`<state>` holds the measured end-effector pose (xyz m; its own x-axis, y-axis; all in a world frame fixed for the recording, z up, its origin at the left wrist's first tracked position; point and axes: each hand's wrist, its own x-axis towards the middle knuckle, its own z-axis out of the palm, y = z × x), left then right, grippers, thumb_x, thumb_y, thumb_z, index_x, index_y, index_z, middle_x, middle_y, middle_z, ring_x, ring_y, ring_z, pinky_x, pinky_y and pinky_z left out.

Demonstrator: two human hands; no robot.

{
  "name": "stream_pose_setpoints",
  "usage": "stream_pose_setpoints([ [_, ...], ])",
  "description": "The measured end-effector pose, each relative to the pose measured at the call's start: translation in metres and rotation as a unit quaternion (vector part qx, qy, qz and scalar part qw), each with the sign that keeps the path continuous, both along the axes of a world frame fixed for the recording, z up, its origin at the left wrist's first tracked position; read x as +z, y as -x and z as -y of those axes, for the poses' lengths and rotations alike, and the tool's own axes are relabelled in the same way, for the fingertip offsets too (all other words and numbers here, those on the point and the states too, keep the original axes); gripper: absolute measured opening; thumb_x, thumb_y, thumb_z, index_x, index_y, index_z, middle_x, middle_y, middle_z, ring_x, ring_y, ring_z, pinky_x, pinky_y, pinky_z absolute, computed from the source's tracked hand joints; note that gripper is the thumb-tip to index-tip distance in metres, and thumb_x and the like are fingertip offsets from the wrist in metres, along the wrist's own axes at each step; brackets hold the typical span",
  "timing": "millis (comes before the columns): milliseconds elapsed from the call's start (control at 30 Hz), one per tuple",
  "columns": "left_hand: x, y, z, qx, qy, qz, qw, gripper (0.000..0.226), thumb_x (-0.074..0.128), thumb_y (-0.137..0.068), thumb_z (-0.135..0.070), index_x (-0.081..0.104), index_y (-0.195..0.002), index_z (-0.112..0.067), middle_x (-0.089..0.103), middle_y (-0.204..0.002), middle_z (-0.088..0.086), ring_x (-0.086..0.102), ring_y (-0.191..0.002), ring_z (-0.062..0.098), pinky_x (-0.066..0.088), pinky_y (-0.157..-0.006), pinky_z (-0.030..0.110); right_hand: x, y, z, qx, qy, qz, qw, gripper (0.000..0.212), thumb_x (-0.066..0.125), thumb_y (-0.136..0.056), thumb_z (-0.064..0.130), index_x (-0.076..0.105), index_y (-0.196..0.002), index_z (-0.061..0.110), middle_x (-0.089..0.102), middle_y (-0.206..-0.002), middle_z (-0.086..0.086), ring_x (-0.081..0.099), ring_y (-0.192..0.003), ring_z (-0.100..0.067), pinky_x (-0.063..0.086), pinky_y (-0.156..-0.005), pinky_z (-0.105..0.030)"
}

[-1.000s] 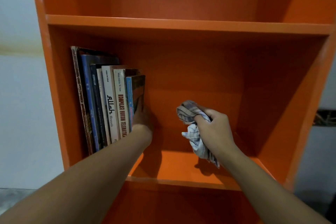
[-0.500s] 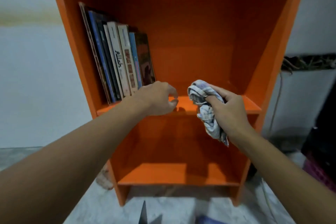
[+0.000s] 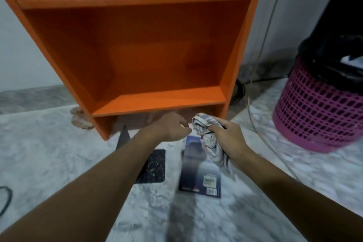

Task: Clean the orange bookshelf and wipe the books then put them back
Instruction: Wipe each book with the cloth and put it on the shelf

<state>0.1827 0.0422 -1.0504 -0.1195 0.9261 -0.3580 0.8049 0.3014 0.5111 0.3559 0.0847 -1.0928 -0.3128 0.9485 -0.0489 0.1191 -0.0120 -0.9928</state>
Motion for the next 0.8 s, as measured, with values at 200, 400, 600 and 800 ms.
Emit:
stream_pose_setpoints([
  [200, -0.128, -0.033, 0.029, 0.093, 0.087, 0.014, 0.992, 0.038, 0.053, -0.097, -0.029, 0.061, -0.121, -0.001, 0.060, -0.130, 0.017, 0.057, -0.119, 0.030, 0.042, -0.083, 0.025, -0.079, -0.030, 0.012, -0.034, 0.038, 0.044, 0.998, 0.022, 0.062, -0.093, 0.014, 0.075, -0.099, 0.031, 0.073, -0.094, 0.016, 0.068, -0.090, 0.002, 0.052, -0.081, -0.014],
  [400, -0.164, -0.029, 0.041, 0.120, 0.095, -0.013, 0.988, 0.020, 0.059, -0.088, -0.012, 0.064, -0.070, -0.005, 0.070, -0.100, 0.021, 0.066, -0.096, 0.032, 0.033, -0.060, 0.020, -0.152, -0.040, 0.031, 0.106, -0.208, 0.209, 0.950, 0.038, 0.051, -0.089, 0.008, 0.066, -0.124, 0.014, 0.062, -0.119, 0.001, 0.060, -0.110, -0.020, 0.049, -0.096, -0.030],
  [600, -0.177, -0.016, 0.040, 0.182, 0.071, 0.097, 0.976, 0.010, 0.070, -0.081, 0.001, 0.075, -0.088, 0.006, 0.060, -0.057, 0.015, 0.069, -0.072, 0.035, 0.056, -0.069, 0.036, -0.181, -0.025, 0.009, 0.291, -0.425, 0.265, 0.815, 0.054, 0.057, -0.070, -0.003, 0.069, -0.119, 0.017, 0.067, -0.115, -0.008, 0.059, -0.096, -0.023, 0.052, -0.081, -0.032],
  [800, -0.179, -0.016, 0.033, 0.278, 0.122, 0.175, 0.937, 0.015, 0.075, -0.081, 0.003, 0.068, -0.091, -0.005, 0.053, -0.045, -0.002, 0.050, -0.032, 0.009, 0.050, -0.041, 0.026, -0.180, -0.002, -0.080, 0.063, -0.262, 0.381, 0.884, 0.052, 0.044, -0.089, 0.005, 0.056, -0.135, 0.026, 0.054, -0.138, -0.001, 0.048, -0.120, -0.024, 0.040, -0.103, -0.035],
])
